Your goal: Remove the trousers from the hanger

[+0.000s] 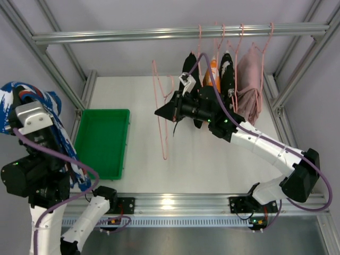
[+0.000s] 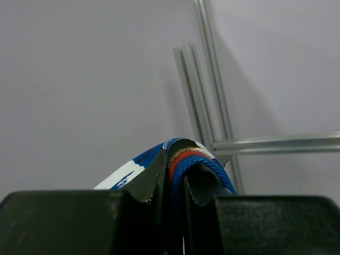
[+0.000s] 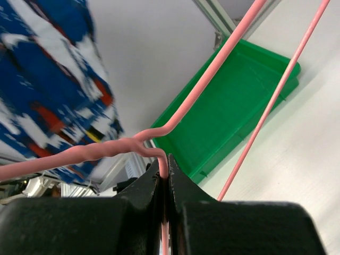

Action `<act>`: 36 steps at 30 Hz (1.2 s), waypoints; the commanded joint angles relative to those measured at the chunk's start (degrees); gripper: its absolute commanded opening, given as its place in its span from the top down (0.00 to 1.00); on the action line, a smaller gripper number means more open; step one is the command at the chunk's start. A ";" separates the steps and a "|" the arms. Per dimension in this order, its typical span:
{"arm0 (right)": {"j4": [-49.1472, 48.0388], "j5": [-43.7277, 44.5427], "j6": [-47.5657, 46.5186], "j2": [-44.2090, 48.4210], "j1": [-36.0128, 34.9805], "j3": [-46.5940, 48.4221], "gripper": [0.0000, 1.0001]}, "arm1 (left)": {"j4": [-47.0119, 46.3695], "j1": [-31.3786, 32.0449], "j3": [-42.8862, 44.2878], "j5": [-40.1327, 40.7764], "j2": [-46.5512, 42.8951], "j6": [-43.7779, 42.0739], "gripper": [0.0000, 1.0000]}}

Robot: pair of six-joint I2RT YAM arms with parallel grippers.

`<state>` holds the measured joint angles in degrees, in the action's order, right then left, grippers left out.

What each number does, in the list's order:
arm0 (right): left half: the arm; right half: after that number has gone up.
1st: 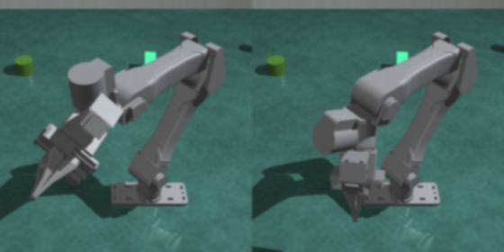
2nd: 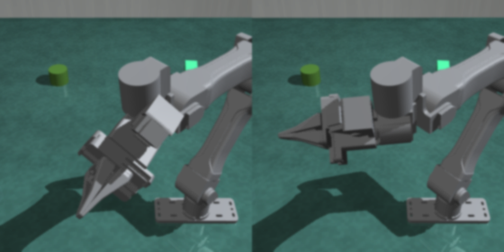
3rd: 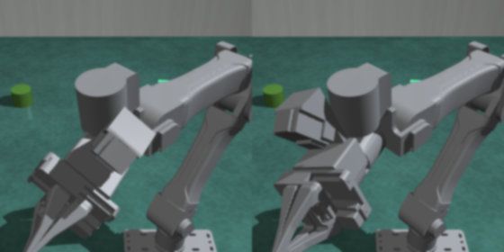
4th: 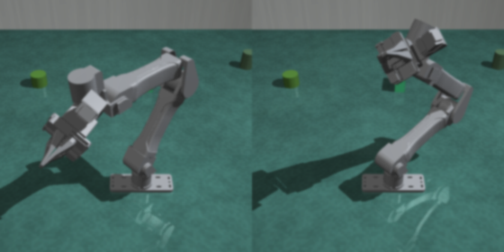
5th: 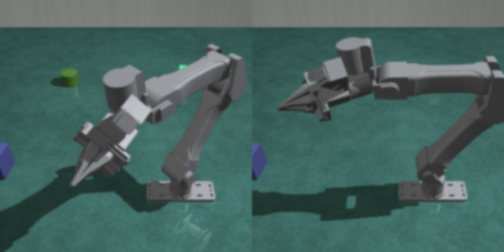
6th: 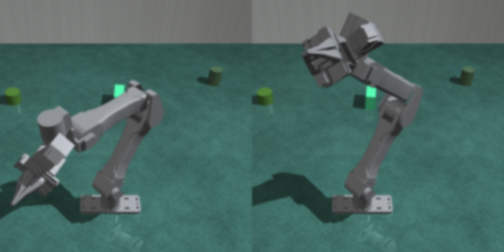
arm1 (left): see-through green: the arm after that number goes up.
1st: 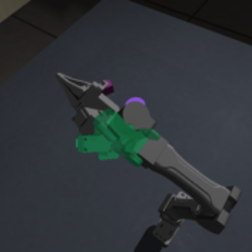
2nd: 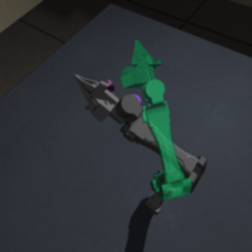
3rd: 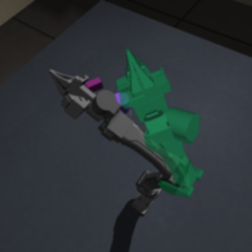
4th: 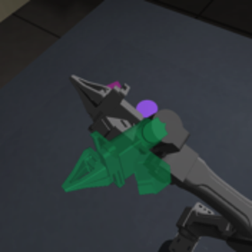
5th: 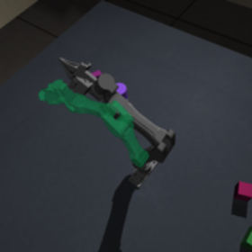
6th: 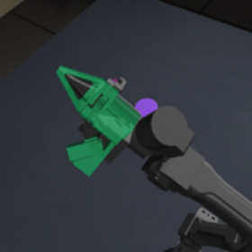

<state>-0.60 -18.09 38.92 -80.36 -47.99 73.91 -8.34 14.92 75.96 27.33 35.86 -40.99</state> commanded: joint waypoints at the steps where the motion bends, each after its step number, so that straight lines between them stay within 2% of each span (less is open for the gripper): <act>1: 0.43 -1.25 -0.95 -0.68 -0.79 3.96 1.00 | -6.35 -1.99 -3.53 3.77 -2.97 -9.53 1.00; 5: 0.43 -1.60 -0.42 -1.38 -0.79 4.93 1.00 | -4.06 -5.15 -10.73 7.82 -6.06 -10.86 1.00; 11: 2.36 -2.04 -0.42 -2.61 -0.79 6.16 1.00 | -1.68 -8.67 -16.01 10.89 -9.66 -10.07 1.00; 16: 2.53 -2.39 -0.33 -3.23 -0.79 6.60 1.00 | -0.72 -10.52 -16.90 15.90 -8.62 -11.74 1.00; 20: 2.71 -2.92 0.19 -3.75 -0.79 6.95 1.00 | 2.52 -10.87 -16.11 24.85 -4.93 -13.06 1.00; 23: 2.89 -3.01 0.37 -4.19 -0.79 7.30 1.00 | 7.18 -10.87 -15.14 28.99 -1.06 -9.56 1.00; 27: 3.24 -3.27 0.37 -4.72 -0.79 7.83 1.00 | 19.11 -10.87 -14.62 32.78 4.64 3.41 1.00; 31: 3.41 -3.10 0.28 -4.90 -0.70 8.00 1.00 | 25.90 -10.87 -14.61 35.59 11.50 13.82 1.00; 33: 3.41 -3.10 0.20 -4.81 -0.62 8.00 1.00 | 28.98 -10.87 -13.92 34.81 15.36 20.58 1.00; 36: 3.68 -2.92 0.19 -4.90 -0.44 8.09 1.00 | 33.55 -10.87 -12.08 28.41 19.14 28.12 1.00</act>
<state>3.49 -20.84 39.18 -85.03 -47.99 78.87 21.04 4.16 59.44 58.33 52.95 -25.12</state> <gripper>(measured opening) 0.007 0.155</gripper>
